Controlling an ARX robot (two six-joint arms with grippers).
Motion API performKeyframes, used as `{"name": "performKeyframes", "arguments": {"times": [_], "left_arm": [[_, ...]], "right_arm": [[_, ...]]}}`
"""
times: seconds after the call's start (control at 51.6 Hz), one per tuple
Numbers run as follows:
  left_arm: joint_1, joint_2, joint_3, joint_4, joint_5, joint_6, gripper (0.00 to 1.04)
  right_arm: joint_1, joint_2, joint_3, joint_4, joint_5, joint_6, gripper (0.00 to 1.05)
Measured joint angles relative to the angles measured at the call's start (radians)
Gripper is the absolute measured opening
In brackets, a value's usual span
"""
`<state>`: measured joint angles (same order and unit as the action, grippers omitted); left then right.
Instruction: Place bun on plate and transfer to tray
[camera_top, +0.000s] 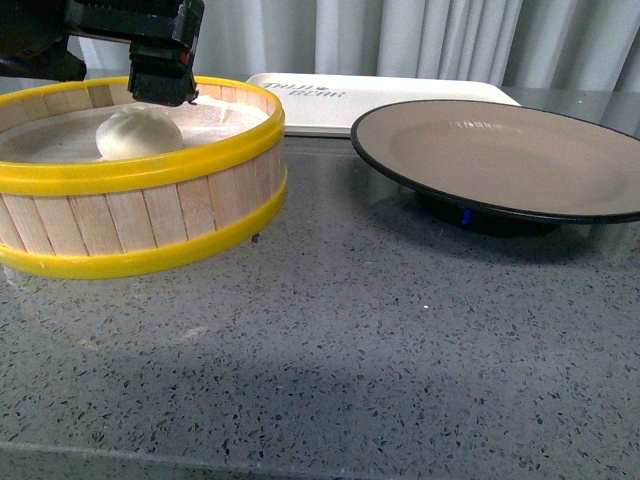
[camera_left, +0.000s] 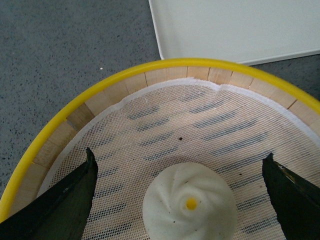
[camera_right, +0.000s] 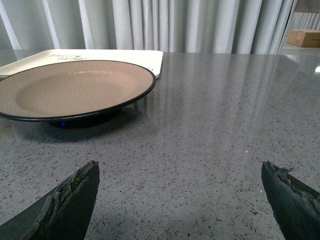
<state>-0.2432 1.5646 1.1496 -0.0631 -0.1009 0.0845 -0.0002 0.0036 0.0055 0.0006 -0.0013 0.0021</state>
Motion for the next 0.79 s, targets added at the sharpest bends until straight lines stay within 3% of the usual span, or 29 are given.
{"name": "performKeyframes", "arguments": {"times": [0.678, 0.795], "left_arm": [[-0.001, 0.032, 0.032, -0.109, 0.012, 0.007, 0.98], [-0.003, 0.037, 0.034, -0.114, 0.011, 0.016, 0.78]], "right_arm": [[0.000, 0.000, 0.000, 0.000, 0.000, 0.000, 0.96], [0.000, 0.000, 0.000, 0.000, 0.000, 0.000, 0.96]]}}
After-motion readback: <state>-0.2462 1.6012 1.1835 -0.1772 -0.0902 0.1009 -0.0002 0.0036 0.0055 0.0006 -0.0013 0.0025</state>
